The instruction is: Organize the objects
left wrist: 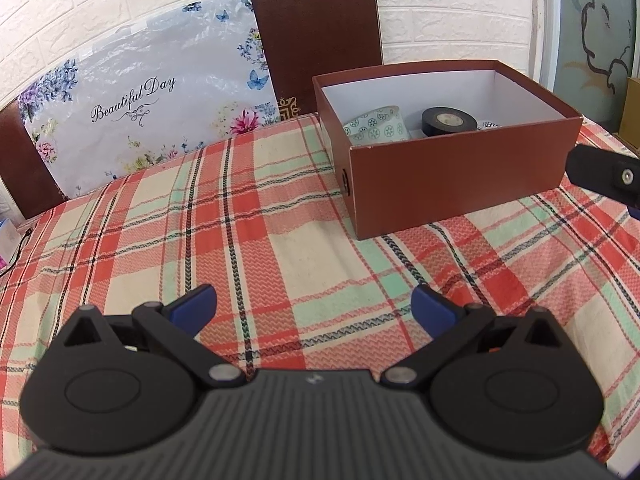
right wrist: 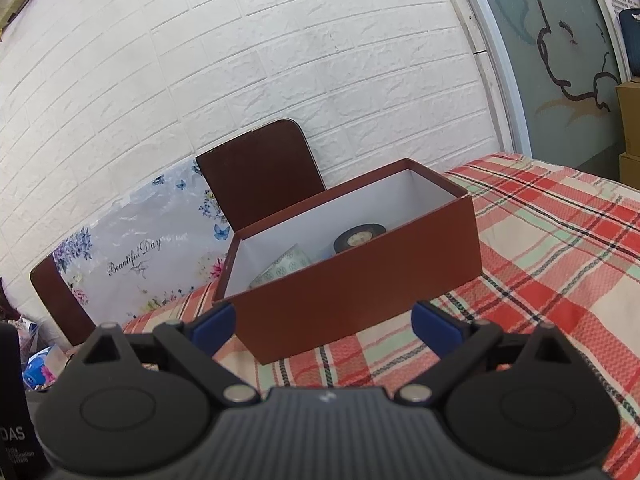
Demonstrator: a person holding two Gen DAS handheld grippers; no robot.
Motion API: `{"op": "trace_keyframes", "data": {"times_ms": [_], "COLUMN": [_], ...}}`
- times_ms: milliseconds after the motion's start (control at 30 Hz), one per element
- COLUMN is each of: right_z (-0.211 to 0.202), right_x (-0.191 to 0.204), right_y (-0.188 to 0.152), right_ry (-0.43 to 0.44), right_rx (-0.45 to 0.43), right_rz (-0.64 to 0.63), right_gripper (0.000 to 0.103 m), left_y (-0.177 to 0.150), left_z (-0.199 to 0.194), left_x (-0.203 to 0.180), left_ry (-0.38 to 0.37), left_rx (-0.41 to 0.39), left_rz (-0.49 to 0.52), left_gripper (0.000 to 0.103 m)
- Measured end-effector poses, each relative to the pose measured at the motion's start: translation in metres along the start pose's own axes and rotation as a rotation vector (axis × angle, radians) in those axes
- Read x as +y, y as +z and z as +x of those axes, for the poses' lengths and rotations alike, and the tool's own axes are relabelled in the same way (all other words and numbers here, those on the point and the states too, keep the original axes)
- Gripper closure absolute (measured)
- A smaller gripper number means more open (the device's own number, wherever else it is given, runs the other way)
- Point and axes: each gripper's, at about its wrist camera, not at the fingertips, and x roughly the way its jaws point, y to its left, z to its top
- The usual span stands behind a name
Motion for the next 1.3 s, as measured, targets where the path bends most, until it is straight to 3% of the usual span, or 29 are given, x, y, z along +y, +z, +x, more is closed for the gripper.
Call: {"op": "trace_keyframes", "data": {"times_ms": [1300], "right_z": [0.0044], "right_x": [0.0031], "right_y": [-0.0012], "right_ry": [-0.001], "right_rx": [0.004], "right_rz": [-0.007], "right_gripper": [0.005], "left_y": [-0.0003], "left_z": [0.0034], "left_x": [0.0007], "left_ry": [0.000], "left_rx": [0.007], "left_rz": [-0.006], "left_gripper": [0.000]}}
